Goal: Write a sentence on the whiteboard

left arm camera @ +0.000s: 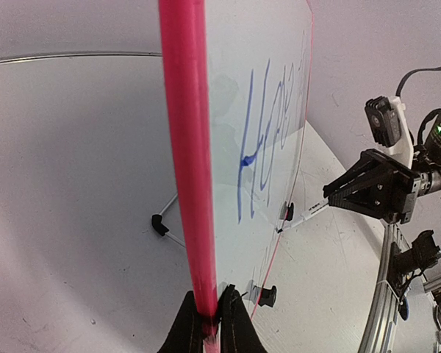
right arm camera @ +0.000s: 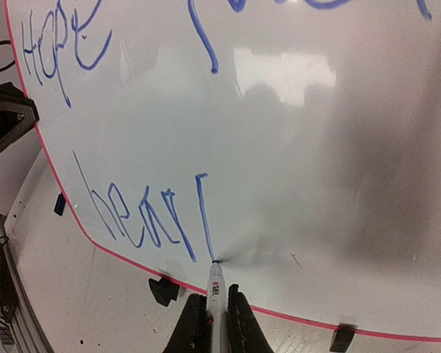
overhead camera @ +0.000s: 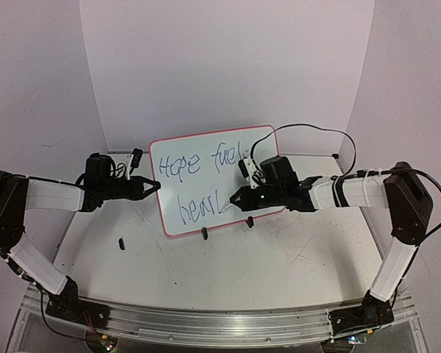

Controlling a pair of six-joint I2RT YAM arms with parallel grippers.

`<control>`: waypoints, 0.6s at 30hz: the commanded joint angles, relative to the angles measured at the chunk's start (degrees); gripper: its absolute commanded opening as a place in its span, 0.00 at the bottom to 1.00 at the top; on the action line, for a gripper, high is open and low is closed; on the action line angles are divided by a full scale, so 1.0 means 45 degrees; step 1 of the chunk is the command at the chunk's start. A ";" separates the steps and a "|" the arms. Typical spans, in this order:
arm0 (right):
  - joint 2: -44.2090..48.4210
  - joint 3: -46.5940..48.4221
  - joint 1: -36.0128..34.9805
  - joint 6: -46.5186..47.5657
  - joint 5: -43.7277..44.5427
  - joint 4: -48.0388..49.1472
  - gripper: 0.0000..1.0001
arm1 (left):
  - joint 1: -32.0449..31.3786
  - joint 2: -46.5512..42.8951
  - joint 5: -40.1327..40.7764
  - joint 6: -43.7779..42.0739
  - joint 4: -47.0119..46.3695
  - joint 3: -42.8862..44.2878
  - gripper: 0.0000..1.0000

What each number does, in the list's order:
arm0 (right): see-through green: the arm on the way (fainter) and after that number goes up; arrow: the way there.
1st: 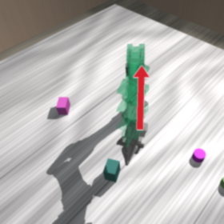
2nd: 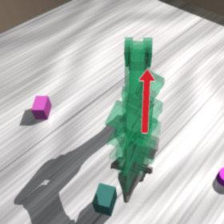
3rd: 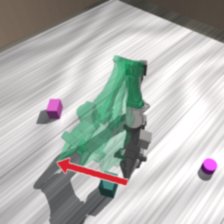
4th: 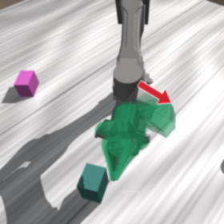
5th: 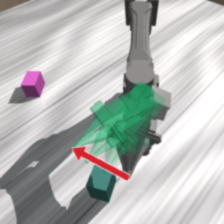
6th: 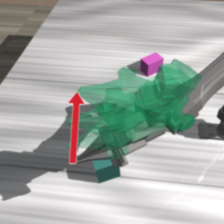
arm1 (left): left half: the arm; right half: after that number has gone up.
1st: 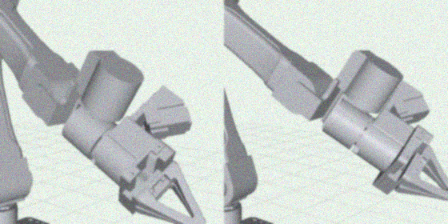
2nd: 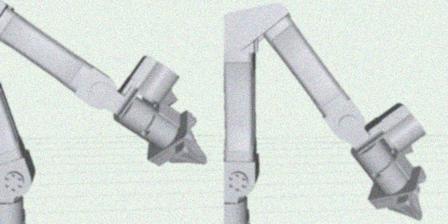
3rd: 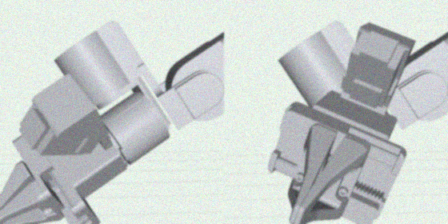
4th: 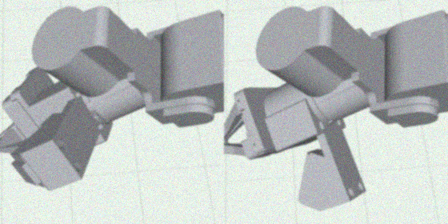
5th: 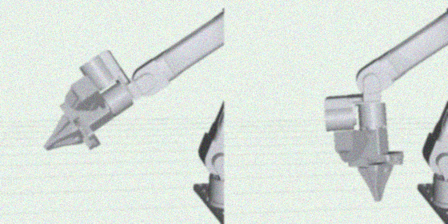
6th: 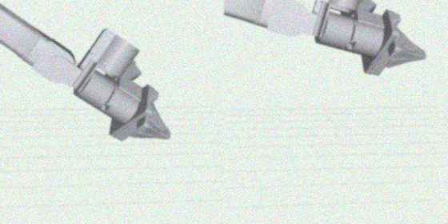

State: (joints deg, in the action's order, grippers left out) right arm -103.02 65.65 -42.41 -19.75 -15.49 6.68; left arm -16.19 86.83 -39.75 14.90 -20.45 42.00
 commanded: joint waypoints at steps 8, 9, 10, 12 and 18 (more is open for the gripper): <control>0.1377 0.0107 0.0094 0.0188 0.0542 0.0186 0.00 | -0.0043 0.0359 0.1752 -0.0810 0.0325 0.0481 0.00; 0.1471 0.0250 0.0014 0.0233 0.0254 0.0219 0.00 | -0.0051 0.0332 0.1771 -0.0810 0.0320 0.0458 0.00; 0.1544 0.0308 -0.0081 0.0256 0.0138 0.0274 0.00 | -0.0040 0.0317 0.1785 -0.0810 0.0315 0.0455 0.00; 0.1488 0.0490 -0.0257 0.0319 0.0027 0.0283 0.00 | -0.0056 0.0313 0.1797 -0.0810 0.0310 0.0456 0.00; 0.0344 0.1335 -0.0291 0.0270 -0.0212 0.0365 0.00 | -0.0042 0.0367 0.1753 -0.0810 0.0319 0.0477 0.00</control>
State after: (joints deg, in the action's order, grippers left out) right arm -98.80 67.90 -43.40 -19.31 -15.27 6.52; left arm -16.19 86.87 -39.79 14.90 -20.45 42.02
